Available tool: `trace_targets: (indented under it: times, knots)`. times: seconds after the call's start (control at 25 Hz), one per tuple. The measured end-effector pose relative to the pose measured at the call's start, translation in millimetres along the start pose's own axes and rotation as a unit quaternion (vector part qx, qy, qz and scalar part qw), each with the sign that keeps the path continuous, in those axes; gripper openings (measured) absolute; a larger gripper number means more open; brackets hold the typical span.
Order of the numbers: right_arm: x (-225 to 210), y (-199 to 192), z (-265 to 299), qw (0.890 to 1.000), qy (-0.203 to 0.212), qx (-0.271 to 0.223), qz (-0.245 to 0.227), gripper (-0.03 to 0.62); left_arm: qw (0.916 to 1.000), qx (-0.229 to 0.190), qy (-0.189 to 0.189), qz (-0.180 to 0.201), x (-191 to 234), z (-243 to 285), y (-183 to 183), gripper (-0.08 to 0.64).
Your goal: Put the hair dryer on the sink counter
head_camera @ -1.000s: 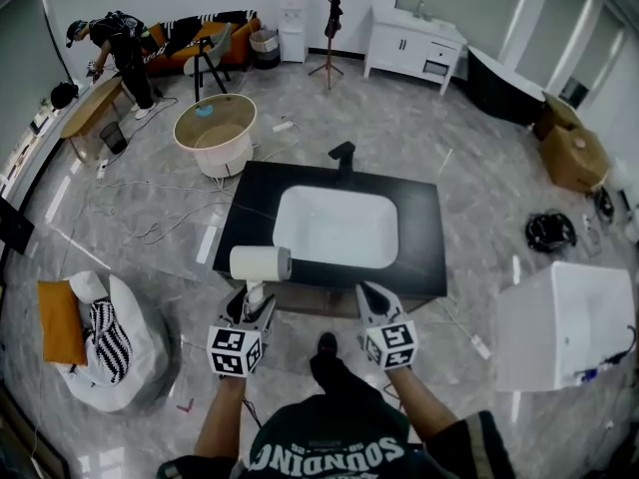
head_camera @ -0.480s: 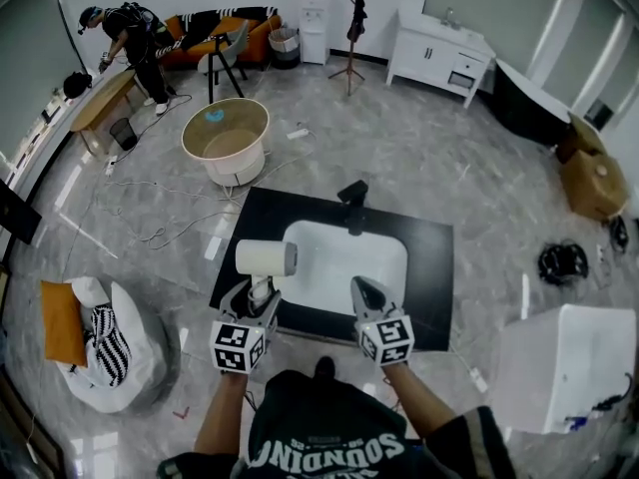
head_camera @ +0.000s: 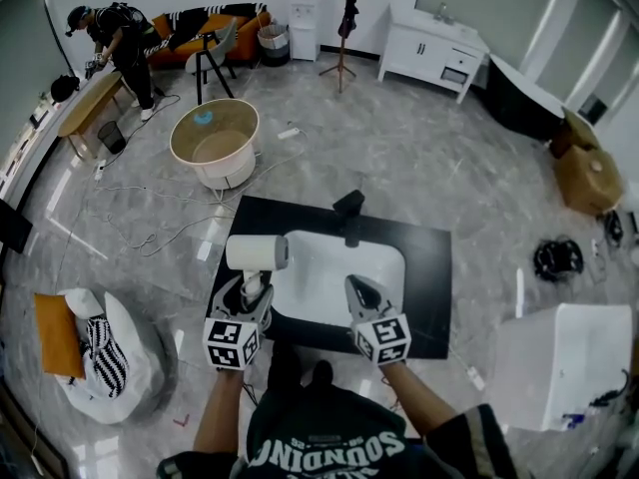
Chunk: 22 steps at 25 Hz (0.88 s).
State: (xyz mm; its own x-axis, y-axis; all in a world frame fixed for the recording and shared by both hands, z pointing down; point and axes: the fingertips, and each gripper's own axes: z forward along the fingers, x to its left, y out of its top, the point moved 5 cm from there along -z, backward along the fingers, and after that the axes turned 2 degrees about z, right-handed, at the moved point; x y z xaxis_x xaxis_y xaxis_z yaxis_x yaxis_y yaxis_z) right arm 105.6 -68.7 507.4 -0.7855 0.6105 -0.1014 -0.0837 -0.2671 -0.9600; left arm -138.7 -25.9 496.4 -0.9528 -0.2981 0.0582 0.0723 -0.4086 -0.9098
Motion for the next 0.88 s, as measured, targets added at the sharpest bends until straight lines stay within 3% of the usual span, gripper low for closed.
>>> trace_targets:
  times: [0.88]
  knots:
    - [12.1,-7.4,94.1,0.998,-0.042,0.043,0.025,0.0,0.9975,0.047,-0.053,0.005,95.3,78.3,-3.6,0.252]
